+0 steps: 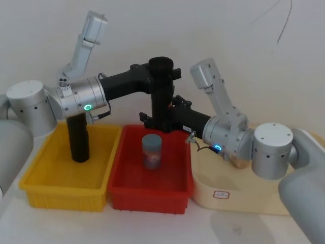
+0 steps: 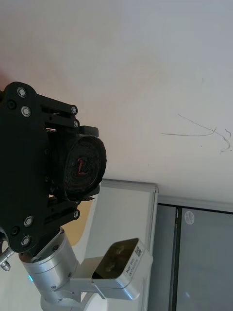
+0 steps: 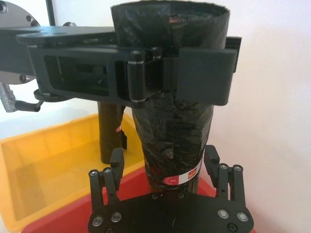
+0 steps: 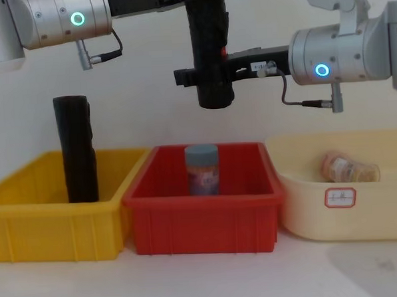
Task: Pick up the garbage bag with the one hand and transfer it to the other hand.
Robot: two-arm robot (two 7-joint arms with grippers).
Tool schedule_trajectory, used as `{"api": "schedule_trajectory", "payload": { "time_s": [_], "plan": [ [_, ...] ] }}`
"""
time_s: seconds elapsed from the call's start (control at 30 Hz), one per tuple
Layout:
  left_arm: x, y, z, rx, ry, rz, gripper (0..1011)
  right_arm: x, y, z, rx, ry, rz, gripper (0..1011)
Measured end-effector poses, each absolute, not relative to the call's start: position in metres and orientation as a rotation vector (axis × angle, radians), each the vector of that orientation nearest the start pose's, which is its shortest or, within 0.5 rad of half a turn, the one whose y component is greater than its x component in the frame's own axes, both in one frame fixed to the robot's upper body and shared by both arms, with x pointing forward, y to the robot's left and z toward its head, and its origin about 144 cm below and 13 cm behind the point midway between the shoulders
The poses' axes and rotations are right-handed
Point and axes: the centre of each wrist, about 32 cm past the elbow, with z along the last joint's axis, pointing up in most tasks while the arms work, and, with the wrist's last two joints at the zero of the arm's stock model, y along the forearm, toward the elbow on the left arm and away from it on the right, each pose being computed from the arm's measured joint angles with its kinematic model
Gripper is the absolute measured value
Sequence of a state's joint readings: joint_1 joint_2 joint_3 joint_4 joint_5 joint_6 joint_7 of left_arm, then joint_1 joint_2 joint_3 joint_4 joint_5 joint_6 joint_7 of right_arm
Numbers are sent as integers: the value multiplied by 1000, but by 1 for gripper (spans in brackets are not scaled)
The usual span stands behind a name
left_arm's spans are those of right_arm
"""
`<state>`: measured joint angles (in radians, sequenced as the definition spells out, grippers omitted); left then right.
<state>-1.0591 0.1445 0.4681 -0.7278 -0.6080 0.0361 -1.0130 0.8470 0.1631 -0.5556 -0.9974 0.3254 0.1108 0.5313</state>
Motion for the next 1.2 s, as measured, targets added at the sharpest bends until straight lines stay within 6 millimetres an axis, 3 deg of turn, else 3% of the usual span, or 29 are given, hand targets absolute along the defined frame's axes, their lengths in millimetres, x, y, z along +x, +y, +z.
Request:
{"api": "schedule_trajectory", "payload": {
  "time_s": [0.13, 0.3, 0.73, 1.2],
  "plan": [
    [698, 208, 1343, -157, -45, 354, 564, 650, -161, 1290, -132, -140, -702, 975],
    [698, 208, 1343, -157, -45, 353, 564, 651, -160, 1290, -134, -141, -705, 865],
    [698, 208, 1343, -157, -45, 353, 564, 651, -158, 1289, -135, -141, -708, 477],
    [698, 208, 1343, -157, -45, 354, 564, 652, -158, 1289, -136, -143, -709, 477]
  ]
}}
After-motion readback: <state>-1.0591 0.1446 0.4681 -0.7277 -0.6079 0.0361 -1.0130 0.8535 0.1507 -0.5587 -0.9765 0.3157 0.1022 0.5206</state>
